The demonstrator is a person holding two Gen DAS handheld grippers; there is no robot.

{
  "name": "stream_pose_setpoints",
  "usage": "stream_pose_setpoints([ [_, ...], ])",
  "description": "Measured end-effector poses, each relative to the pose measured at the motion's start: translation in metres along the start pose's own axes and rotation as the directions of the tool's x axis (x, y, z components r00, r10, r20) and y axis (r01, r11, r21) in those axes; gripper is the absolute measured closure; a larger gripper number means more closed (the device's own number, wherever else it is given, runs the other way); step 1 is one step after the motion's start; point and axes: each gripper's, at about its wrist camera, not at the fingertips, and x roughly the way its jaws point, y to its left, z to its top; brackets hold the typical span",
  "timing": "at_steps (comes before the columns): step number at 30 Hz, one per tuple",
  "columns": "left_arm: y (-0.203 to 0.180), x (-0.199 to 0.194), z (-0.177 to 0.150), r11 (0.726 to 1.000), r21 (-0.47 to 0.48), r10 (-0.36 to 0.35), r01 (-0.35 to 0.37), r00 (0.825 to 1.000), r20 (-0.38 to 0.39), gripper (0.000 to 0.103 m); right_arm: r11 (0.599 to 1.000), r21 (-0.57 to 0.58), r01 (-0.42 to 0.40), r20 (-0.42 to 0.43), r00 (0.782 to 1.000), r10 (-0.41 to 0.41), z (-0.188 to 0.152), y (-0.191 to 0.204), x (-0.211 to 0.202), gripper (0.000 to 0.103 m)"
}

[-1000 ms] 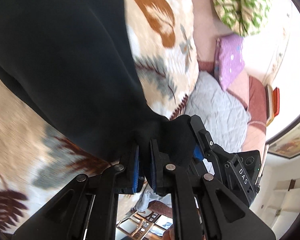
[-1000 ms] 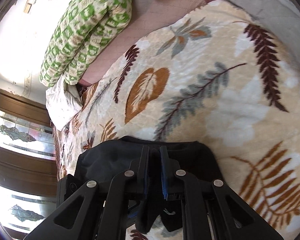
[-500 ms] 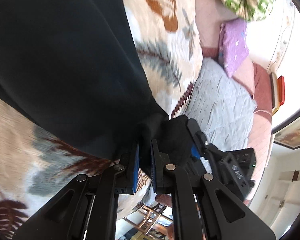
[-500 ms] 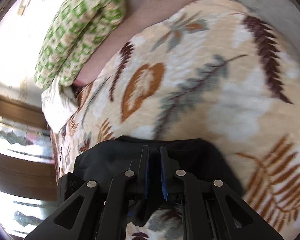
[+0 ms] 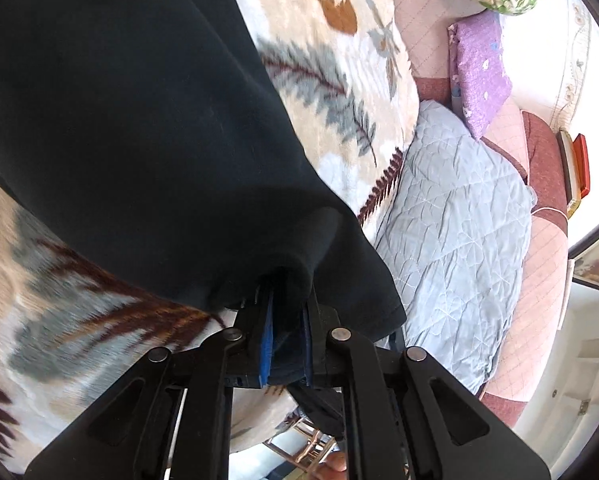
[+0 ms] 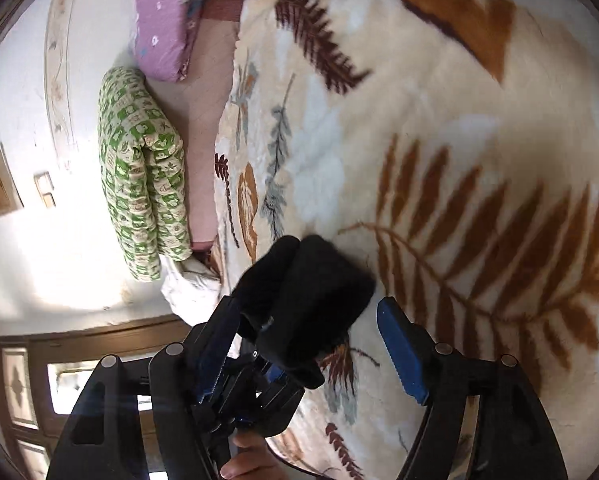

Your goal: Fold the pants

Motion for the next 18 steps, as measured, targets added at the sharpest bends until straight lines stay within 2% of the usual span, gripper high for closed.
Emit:
stream_pose_setpoints([
  [3,-0.007,0.006,0.000,1.000,0.000,0.012,-0.012,1.000,-0.004,0.095,0.996,0.032,-0.078,-0.018,0.997,0.078,0.000,-0.003,0.011,0.029],
  [5,-0.015,0.008,0.002,1.000,0.014,0.007,-0.007,1.000,0.005,0.095,0.997,0.000,-0.081,0.009,0.997,0.081,0.005,0.003,0.012,0.029],
  [7,-0.019,0.012,0.006,1.000,0.001,-0.007,0.007,1.000,0.001,0.095,0.999,-0.035,-0.019,0.024,0.999,0.020,0.010,0.009,0.013,0.029],
  [8,-0.020,0.014,0.007,1.000,-0.004,-0.006,0.006,1.000,-0.002,0.095,0.997,-0.068,0.045,0.045,0.998,-0.042,0.012,0.014,0.010,0.029],
  [10,-0.021,0.018,0.008,1.000,-0.009,-0.009,0.009,1.000,-0.016,0.095,0.974,-0.146,0.175,0.101,0.982,-0.161,0.016,0.024,0.000,0.029],
  [11,-0.020,0.018,0.008,1.000,-0.006,-0.016,0.016,1.000,-0.022,0.095,0.952,-0.181,0.246,0.168,0.962,-0.217,0.017,0.031,-0.010,0.029],
  [13,-0.017,0.019,0.007,1.000,-0.008,-0.017,0.017,0.999,-0.027,0.095,0.939,-0.245,0.242,0.230,0.955,-0.186,0.018,0.043,-0.025,0.029],
  [15,-0.013,0.018,0.006,1.000,-0.010,-0.016,0.015,0.999,-0.036,0.095,0.944,-0.256,0.206,0.121,0.976,-0.180,0.023,0.046,-0.017,0.030],
  [16,-0.011,0.017,0.006,1.000,-0.013,-0.016,0.016,0.999,-0.036,0.095,0.947,-0.231,0.224,0.067,0.975,-0.214,0.025,0.043,-0.010,0.030],
  [17,-0.009,0.017,0.007,1.000,-0.015,-0.019,0.018,0.999,-0.036,0.095,0.941,-0.200,0.274,0.063,0.962,-0.267,0.023,0.037,-0.008,0.029],
  [18,-0.008,0.017,0.007,1.000,-0.016,-0.020,0.019,0.999,-0.037,0.095,0.939,-0.178,0.295,0.073,0.955,-0.286,0.022,0.032,-0.007,0.029],
])
